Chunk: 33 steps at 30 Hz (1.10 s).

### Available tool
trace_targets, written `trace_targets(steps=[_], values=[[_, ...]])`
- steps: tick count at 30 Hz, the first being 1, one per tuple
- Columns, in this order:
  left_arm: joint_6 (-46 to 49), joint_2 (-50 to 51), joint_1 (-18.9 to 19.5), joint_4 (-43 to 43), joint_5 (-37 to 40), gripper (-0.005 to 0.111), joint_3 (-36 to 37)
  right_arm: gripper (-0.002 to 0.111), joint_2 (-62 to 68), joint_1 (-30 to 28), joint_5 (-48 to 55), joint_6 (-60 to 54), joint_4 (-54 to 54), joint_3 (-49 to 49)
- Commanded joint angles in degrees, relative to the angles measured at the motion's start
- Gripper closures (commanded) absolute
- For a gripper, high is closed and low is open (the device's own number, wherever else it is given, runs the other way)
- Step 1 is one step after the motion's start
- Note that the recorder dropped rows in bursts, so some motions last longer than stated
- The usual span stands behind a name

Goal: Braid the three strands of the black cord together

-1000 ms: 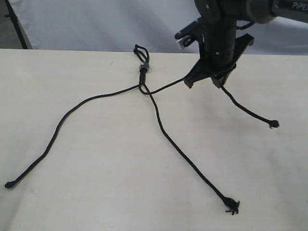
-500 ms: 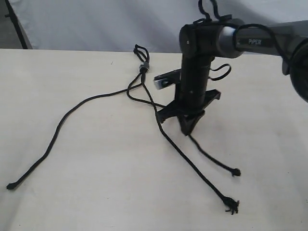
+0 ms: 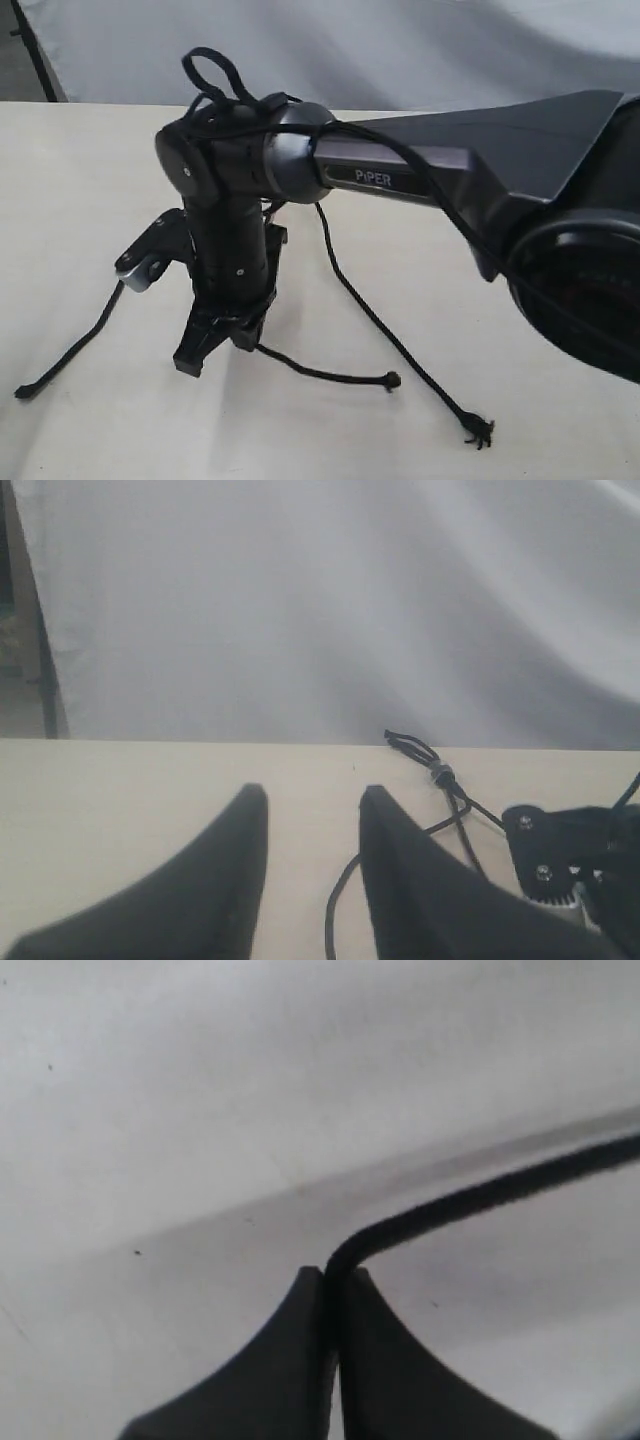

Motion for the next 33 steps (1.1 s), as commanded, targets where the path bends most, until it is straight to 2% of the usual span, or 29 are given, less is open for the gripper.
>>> trace_targets(steps=[1,3,10,14,17,22,25,29,33], values=[[-0.04,-0.13,-0.33,0.04,-0.57,0.075,0.15,0.109,-2.67,-2.39,1.25,2.18,-16.55,-1.49],[-0.04,-0.13,-0.33,0.04,-0.57,0.075,0.15,0.109,-2.56,-5.18,1.25,0.85,-19.77,-1.49],[-0.04,-0.13,-0.33,0.04,-0.57,0.075,0.15,0.109,1.0,-16.36,1.25,-1.05,-19.27,0.04],[-0.04,-0.13,-0.33,0.04,-0.57,0.075,0.15,0.109,2.53,-20.13,1.25,-2.44,-11.37,2.38],[-0.04,-0.13,-0.33,0.04,-0.57,0.075,0.15,0.109,2.66,-20.55,1.25,-5.81,-2.87,4.86],[-0.04,-0.13,-0.33,0.04,-0.57,0.075,0.15,0.109,2.66,-16.82,1.25,-13.6,13.96,7.63],[-0.04,-0.13,-0.33,0.04,-0.57,0.075,0.15,0.109,2.66,-12.42,1.25,-16.33,17.96,7.76],[-0.04,-0.13,-0.33,0.04,-0.57,0.075,0.15,0.109,2.66,-5.68,1.25,-17.16,16.56,6.56],[-0.04,-0.13,-0.33,0.04,-0.57,0.075,0.15,0.109,2.21,-2.02,1.25,-15.49,4.18,3.65]])
